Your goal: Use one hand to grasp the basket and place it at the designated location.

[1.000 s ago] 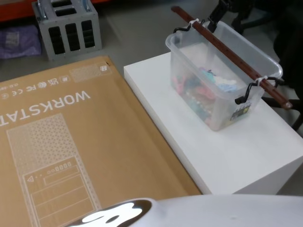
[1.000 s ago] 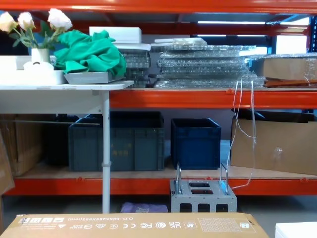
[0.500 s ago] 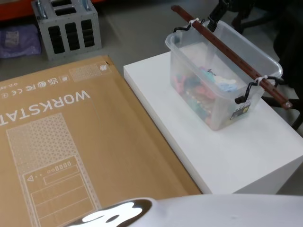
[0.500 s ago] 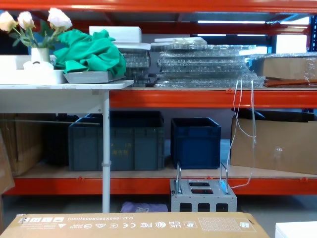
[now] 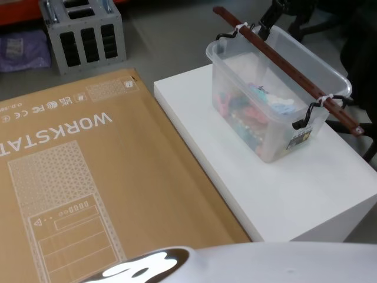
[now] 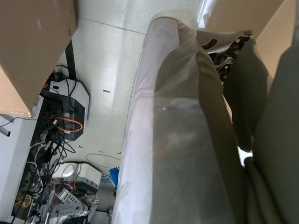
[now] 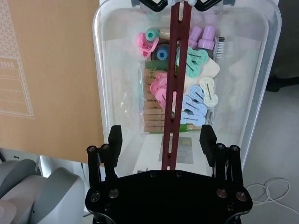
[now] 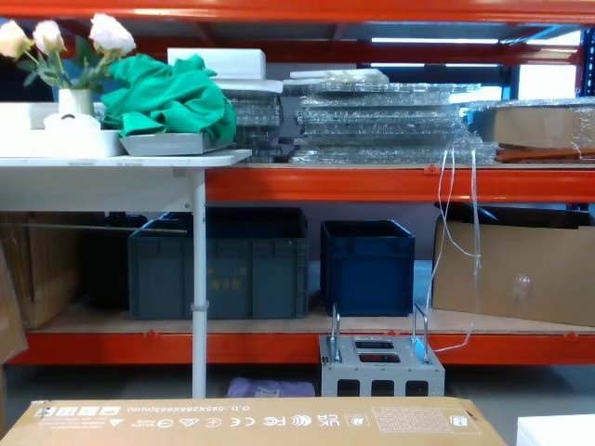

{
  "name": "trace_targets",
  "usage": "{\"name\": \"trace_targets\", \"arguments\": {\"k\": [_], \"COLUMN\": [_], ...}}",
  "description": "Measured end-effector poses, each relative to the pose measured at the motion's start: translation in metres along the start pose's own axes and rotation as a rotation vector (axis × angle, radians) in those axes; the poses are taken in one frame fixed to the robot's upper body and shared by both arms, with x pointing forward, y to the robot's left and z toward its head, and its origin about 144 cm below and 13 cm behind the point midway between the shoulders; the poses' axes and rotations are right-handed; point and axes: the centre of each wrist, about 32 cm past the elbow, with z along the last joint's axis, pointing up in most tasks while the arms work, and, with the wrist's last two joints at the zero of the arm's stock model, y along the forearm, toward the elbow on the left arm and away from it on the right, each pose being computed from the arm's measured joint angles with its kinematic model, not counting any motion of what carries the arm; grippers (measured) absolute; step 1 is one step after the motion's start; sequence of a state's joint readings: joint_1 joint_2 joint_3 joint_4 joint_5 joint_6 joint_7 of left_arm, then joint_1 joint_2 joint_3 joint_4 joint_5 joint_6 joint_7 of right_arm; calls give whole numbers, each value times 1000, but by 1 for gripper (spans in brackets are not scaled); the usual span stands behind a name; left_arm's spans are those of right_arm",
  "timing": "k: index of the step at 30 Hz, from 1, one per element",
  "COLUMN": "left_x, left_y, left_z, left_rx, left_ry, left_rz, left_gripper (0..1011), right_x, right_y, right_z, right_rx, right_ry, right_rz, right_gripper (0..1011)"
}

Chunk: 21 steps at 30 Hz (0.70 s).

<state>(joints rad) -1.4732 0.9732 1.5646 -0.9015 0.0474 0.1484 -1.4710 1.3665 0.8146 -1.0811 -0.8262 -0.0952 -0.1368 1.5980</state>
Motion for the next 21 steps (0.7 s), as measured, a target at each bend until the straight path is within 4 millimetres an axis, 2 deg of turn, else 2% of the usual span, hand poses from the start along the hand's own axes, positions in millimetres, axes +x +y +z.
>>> {"name": "trace_targets", "arguments": {"k": [21], "left_x": [0], "left_y": [0], "left_z": [0], "left_rx": [0], "left_ry": [0], "left_rz": [0], "left_gripper": [0], "right_x": [0], "right_y": [0], "right_z": [0], "right_rx": [0], "right_ry": [1], "right_rz": [-1], "right_gripper": [1000]}}
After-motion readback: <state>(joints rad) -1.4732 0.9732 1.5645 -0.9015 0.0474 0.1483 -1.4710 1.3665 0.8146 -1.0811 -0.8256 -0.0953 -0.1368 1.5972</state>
